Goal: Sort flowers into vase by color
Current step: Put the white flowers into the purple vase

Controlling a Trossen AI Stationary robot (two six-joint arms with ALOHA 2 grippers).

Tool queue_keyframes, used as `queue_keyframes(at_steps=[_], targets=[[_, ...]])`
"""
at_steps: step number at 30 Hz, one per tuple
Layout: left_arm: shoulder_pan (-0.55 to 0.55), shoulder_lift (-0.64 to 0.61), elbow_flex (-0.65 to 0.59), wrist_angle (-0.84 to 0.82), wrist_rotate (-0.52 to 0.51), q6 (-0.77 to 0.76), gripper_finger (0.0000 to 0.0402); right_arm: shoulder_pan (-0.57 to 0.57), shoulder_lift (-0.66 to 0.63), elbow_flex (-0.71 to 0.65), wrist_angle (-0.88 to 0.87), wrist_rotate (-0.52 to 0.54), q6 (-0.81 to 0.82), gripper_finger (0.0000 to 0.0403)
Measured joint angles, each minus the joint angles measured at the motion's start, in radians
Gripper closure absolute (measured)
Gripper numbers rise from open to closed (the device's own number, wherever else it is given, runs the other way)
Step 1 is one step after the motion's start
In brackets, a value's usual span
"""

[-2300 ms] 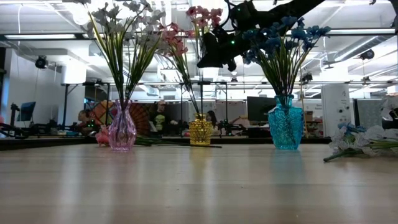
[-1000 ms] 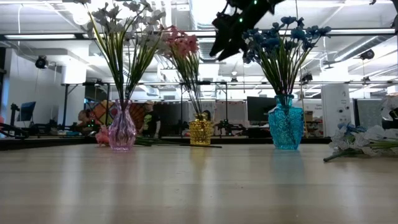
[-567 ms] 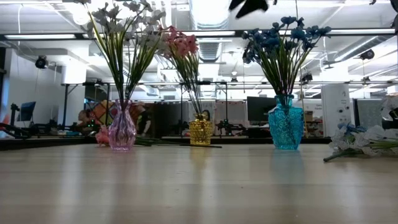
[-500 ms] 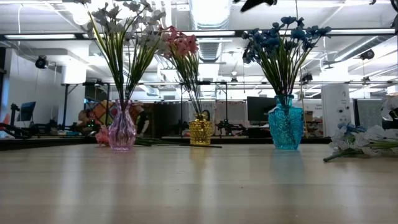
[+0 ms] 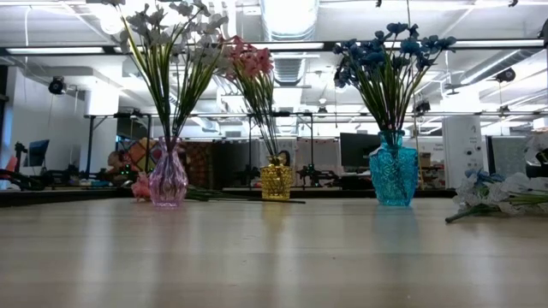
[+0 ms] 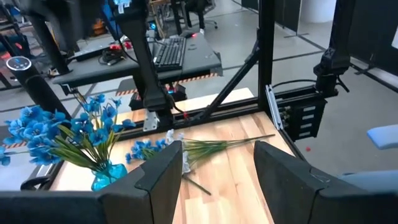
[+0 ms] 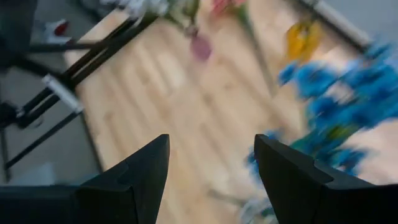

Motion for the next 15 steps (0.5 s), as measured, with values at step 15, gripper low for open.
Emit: queue_keyframes(at_steps=[15], targets=[[-0.032, -0.023, 0.000, -0.046, 0.004, 0.004, 0.0219, 0.566, 0.001, -0.483, 0.012, 0.009, 0.646, 0.0177]])
